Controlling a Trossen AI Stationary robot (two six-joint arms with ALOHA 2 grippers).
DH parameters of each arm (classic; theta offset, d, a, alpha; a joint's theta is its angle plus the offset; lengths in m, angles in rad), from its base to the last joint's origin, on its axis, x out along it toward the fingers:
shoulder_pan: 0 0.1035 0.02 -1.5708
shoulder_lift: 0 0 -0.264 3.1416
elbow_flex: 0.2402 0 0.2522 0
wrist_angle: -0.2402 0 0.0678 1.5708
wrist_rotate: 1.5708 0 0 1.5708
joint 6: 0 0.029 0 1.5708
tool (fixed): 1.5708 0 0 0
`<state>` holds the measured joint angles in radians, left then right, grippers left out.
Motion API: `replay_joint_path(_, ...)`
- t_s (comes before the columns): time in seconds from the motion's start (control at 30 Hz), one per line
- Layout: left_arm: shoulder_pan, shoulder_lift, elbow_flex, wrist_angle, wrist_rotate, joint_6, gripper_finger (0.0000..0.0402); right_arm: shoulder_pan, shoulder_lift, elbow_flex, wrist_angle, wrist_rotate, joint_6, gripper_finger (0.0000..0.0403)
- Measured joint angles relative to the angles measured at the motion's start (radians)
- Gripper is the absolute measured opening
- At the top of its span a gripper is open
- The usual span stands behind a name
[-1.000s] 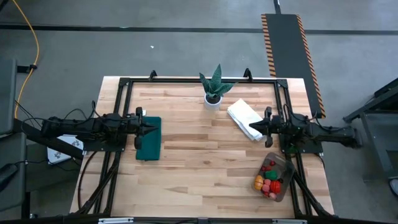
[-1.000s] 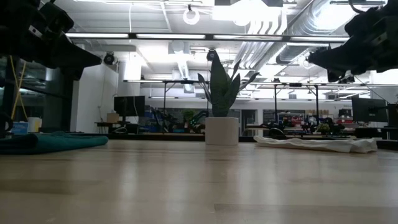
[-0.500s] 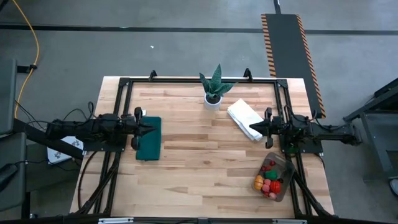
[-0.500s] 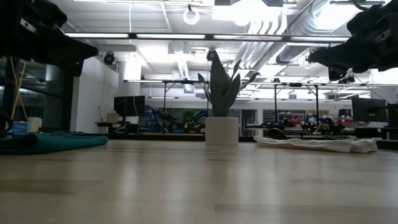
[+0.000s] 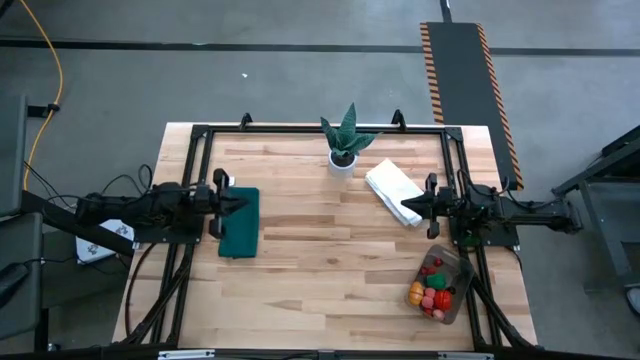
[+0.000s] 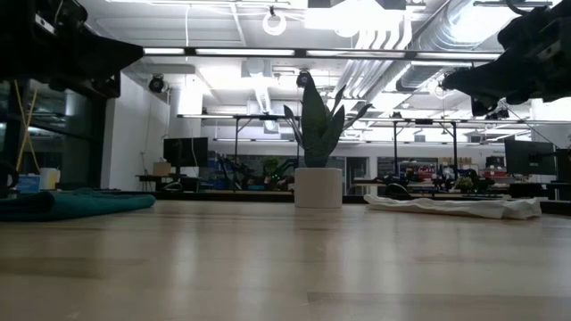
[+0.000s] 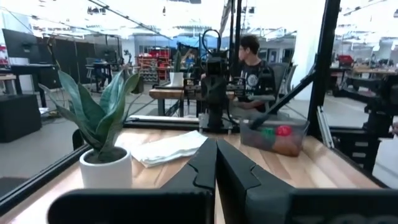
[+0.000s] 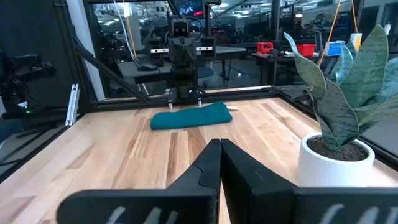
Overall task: Pick and placing Produce into tupperware
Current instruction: Return to home position
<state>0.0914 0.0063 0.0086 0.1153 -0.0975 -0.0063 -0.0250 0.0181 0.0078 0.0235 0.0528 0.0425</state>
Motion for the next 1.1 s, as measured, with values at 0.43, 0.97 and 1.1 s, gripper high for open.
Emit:
replay_joint_path(0.43, 0.0, 0.001, 0.001, -0.092, 0.055, 0.002, 0.0, 0.0, 0.0, 0.0, -0.002, -0.017, -0.016, 0.0)
replay_joint_path(0.97, 0.0, 0.088, 0.001, -0.104, 0.112, -0.022, 0.0, 0.0, 0.0, 0.0, -0.01, -0.053, 0.036, 0.0)
replay_joint_path(1.1, 0.0, 0.088, 0.001, -0.104, 0.106, -0.024, 0.0001, 0.0, 0.0, 0.001, -0.011, -0.053, 0.089, 0.0)
